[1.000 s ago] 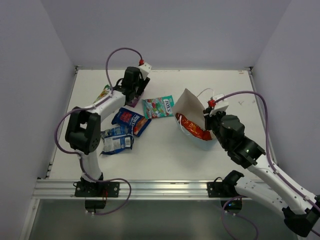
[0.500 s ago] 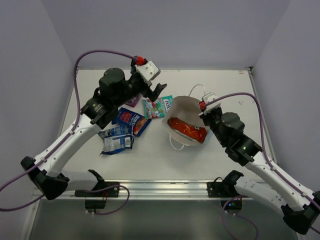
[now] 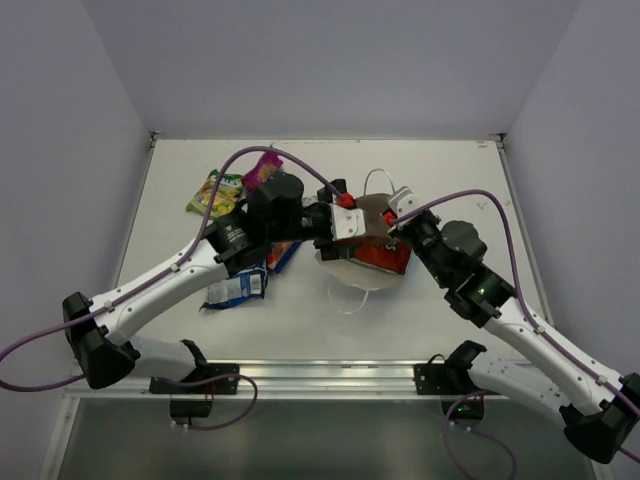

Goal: Take the snacks out of the paper bag

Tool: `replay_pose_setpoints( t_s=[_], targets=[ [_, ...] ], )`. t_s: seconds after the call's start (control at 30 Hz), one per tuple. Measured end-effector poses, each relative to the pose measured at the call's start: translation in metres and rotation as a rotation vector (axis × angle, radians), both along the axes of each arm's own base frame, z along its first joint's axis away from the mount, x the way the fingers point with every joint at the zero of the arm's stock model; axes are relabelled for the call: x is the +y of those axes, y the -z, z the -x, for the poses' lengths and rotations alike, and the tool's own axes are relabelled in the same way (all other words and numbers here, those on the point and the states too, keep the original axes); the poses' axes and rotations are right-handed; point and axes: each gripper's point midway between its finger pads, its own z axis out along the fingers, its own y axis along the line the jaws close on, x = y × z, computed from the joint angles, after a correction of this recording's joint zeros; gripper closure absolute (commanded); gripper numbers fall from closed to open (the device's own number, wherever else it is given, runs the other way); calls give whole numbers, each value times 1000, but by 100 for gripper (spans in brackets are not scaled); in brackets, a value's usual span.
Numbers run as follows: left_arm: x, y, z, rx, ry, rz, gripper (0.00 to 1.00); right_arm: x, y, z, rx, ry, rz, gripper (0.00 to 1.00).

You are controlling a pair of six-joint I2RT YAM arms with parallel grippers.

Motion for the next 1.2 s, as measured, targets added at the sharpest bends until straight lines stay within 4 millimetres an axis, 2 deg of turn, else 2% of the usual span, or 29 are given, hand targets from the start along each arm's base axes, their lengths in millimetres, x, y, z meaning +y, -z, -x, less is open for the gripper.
replay_pose_setpoints(
  t_s=[0.13, 0.23, 0.33, 0.6, 0.67, 0.73, 0.8, 1.2],
  targets=[
    [-5, 41, -3, 15, 10, -106, 18, 5, -1, 1, -11, -32, 13, 100],
    [-9, 65, -5, 25, 19, -164, 22, 8, 5, 3, -8, -53, 28, 100],
    [-14, 77, -1, 24, 38, -199, 22, 10, 8, 4, -5, -68, 37, 100],
    [-27, 92, 11, 10, 90, -233, 21, 10, 13, 5, -4, -75, 45, 100],
    [-27, 105, 8, 8, 83, -265, 21, 9, 15, 5, -1, -74, 47, 100],
    [-27, 126, 8, 23, 84, -303, 21, 9, 18, 5, 3, -78, 58, 100],
    [-28, 136, 6, 22, 76, -317, 21, 6, 31, 6, 25, -72, 71, 100],
    [-39, 131, -12, -123, 18, -255, 18, 2, 37, 13, 52, -79, 52, 100]
  ],
)
